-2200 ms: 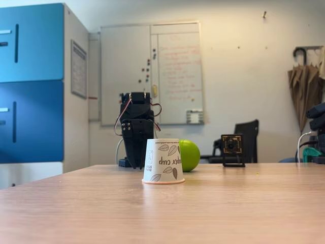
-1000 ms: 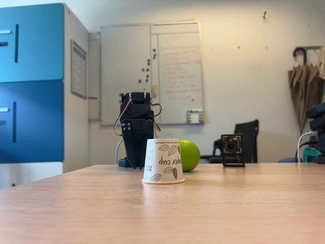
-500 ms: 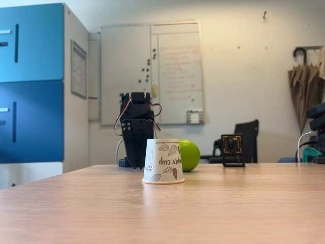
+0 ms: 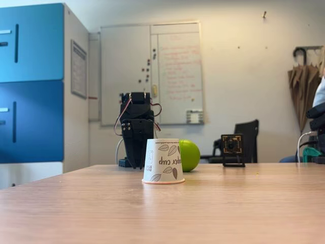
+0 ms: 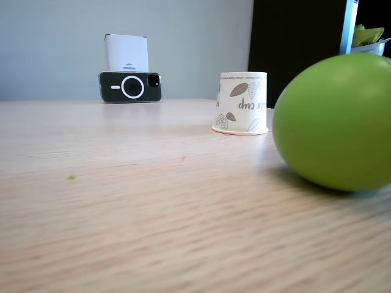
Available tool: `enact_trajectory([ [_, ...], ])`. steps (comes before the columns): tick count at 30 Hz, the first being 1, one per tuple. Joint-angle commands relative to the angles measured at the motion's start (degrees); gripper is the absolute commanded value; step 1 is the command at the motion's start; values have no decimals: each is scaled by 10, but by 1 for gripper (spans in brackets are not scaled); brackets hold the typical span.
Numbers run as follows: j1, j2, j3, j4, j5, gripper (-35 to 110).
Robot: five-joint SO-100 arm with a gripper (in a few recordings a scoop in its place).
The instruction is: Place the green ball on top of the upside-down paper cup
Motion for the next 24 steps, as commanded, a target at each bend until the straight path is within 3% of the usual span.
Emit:
enact_trajectory([
  [1, 4, 2, 1, 4, -3, 0],
  [20, 38, -1, 1, 3, -1, 0],
  [24, -1, -20, 1, -6, -4, 0],
])
